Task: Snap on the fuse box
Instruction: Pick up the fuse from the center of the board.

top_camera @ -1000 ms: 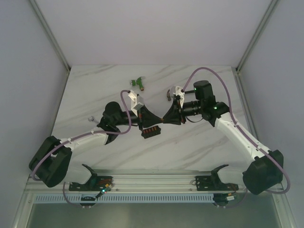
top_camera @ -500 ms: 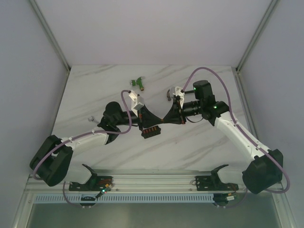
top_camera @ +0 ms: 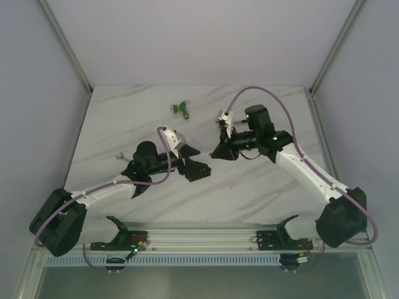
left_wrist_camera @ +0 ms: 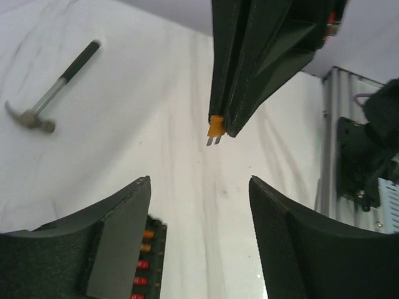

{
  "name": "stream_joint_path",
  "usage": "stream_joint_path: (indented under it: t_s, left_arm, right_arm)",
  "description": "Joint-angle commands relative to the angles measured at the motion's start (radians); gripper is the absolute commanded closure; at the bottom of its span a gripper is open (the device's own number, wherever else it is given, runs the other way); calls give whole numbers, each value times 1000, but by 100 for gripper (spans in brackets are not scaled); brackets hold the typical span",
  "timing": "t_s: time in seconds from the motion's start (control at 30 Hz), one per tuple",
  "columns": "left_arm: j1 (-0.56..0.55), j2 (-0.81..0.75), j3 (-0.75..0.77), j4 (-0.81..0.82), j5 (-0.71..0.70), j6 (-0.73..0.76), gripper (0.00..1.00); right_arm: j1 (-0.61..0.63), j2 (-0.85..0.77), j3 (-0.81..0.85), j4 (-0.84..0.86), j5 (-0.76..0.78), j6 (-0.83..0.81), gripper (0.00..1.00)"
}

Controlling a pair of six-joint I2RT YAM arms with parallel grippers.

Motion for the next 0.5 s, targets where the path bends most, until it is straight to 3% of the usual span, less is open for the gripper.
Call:
stream_joint_path:
  t_s: [0.0, 0.17, 0.47]
  left_arm:
    - [0, -35, -45, -135, -211, 100, 22]
    - [-1, -26, -97, -180, -314, 131, 12]
    - [0, 115, -59, -233, -359, 203, 8]
  right_arm:
    - [44, 47, 44, -4, 283, 173, 100]
    - [88, 72, 35, -7, 582, 320, 100]
    - [120, 139, 2, 7, 728, 455, 100]
